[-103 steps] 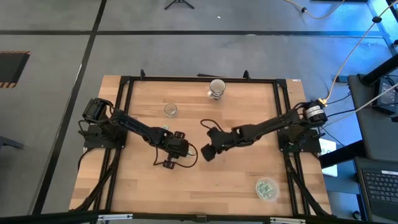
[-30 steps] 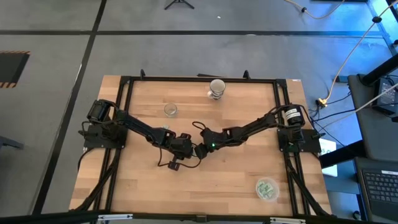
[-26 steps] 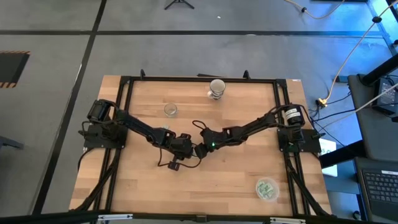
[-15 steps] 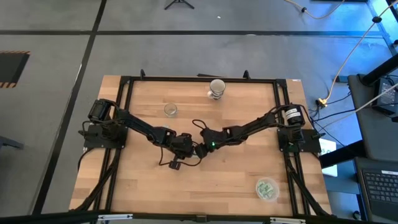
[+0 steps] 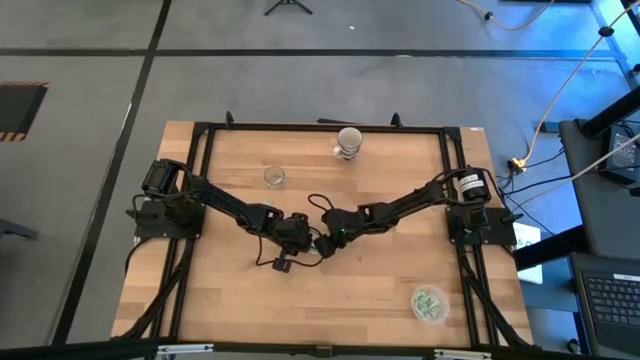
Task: Pick and place Stevia / Truvia into bins
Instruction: Put the green stevia packet into the transparent container
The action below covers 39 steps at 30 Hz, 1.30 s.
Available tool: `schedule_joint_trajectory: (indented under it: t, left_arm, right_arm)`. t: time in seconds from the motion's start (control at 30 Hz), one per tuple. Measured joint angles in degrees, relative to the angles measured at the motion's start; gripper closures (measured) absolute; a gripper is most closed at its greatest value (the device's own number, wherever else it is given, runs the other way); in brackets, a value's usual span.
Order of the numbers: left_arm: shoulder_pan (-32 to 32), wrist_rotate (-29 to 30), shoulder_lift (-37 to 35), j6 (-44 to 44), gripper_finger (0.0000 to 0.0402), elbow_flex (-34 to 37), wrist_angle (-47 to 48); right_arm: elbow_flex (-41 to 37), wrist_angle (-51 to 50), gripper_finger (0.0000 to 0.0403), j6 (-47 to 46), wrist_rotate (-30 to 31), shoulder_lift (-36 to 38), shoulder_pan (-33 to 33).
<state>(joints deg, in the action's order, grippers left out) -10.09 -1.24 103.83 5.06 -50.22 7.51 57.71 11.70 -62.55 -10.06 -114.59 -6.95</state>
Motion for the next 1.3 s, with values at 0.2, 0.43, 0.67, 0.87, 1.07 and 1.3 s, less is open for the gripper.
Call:
schedule_joint_trajectory:
  t: [0.2,0.43,0.67,0.87,1.07,1.3]
  left_arm:
    - [0.09,0.34,0.02,-1.80,0.0400,0.00,-0.31]
    - [0.48,1.70,0.09,-2.93,0.0400,0.02,-1.73]
    - [0.87,2.03,0.13,-4.92,0.0400,0.07,-4.05]
    - [0.92,1.47,0.15,-6.66,0.0400,0.04,-5.03]
    - [0.92,1.07,0.30,-6.86,0.0398,0.13,-7.47]
    - [-0.09,1.87,0.46,0.90,0.0396,0.17,-9.34]
  right_arm:
    - [0.00,0.08,0.0309,0.06,-0.18,0.00,-0.10]
    - [-0.09,2.11,0.0309,0.49,-0.58,-0.12,-0.70]
    - [-0.09,2.45,0.0309,1.38,-0.53,-0.13,-0.78]
    - [-0.09,2.58,0.0309,1.37,1.03,-0.13,-0.78]
    - [-0.09,2.62,0.0309,1.37,2.06,-0.13,-0.75]
    - [-0.09,2.55,0.0309,1.37,2.46,-0.15,-0.71]
